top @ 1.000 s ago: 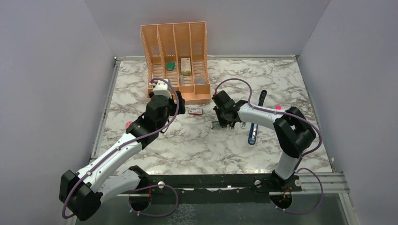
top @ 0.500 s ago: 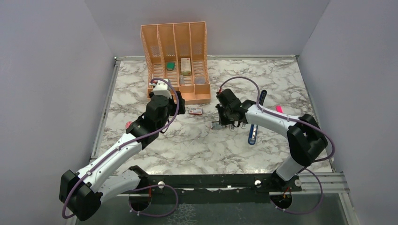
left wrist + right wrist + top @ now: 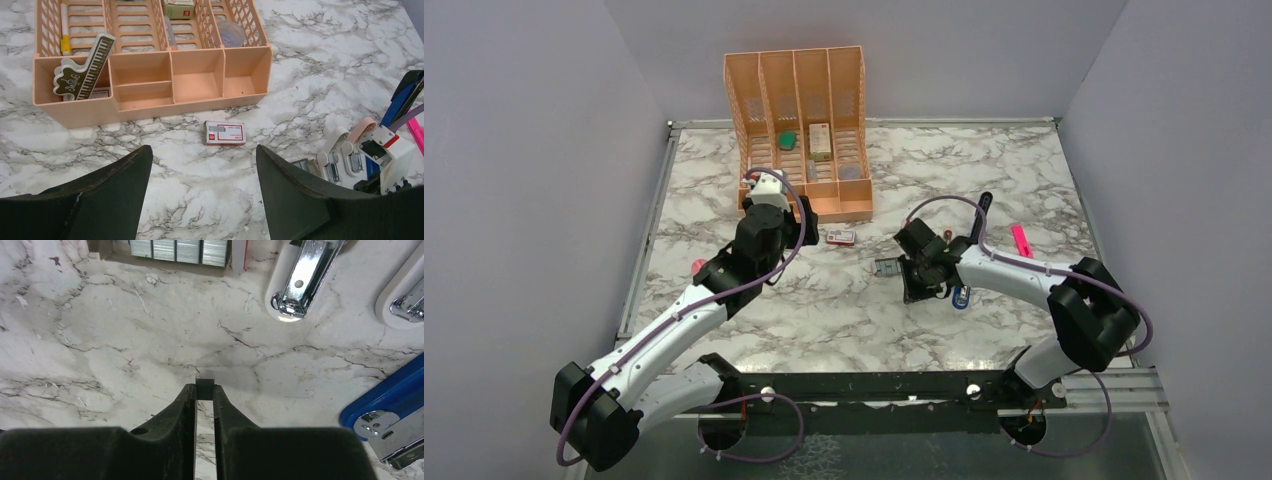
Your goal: Load the staples into the stapler
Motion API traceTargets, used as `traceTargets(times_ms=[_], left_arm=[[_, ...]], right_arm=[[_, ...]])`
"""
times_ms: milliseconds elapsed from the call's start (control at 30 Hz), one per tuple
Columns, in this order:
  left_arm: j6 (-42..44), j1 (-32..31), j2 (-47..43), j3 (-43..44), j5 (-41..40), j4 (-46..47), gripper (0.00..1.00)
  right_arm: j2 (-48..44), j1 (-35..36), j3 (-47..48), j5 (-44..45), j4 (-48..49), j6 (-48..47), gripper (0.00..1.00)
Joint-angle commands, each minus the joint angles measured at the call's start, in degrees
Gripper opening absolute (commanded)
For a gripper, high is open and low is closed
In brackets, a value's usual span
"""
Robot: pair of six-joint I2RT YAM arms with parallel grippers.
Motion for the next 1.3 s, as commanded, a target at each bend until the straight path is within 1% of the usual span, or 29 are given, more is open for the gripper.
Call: traceTargets(times_ms=[0, 300, 533, 700, 900, 1033, 1167, 1267], left_arm=[[-0.5, 0.21, -0.29, -0.42, -0.84, 1.45, 0.77], [-0.59, 0.27, -1.49, -1.1, -2.28, 1.78, 0.77], [-0.6, 0.26, -1.6, -1.16, -2.65, 1.69, 0.77], [-0.76, 0.22, -0.94, -1.12, -2.61, 1.57, 0.77], [-0.85, 0.21, -0.92, -1.21, -2.86, 1.56, 0.77], [-0.98, 0.21, -0.87, -1.29, -2.87, 1.52, 0.77], [-1.02, 0.21, -0.76, -1.3, -2.83, 1.53, 0.77], [-1.03, 0.26, -0.71, -1.29, -2.87, 1.53, 0.77]], right_arm=[[0.8, 0.68, -0.3, 1.62, -3.04, 1.95, 0.18], [5.75, 0.87, 2.53, 2.35, -4.86, 1.45, 0.19], [6.57, 0.87, 4.54, 3.32, -5.91, 0.87, 0.28], [7.61, 0.87, 5.59, 5.19, -6.68, 1.67, 0.29], [7.98, 1.03, 5.55, 5.06, -6.28, 2.19, 0.29], [8.29, 1.2, 5.38, 4.72, -6.24, 2.42, 0.26], [7.98, 1.31, 5.03, 5.1, -6.26, 3.27, 0.19], [7.02, 1.31, 4.93, 6.91, -6.28, 4.45, 0.17]])
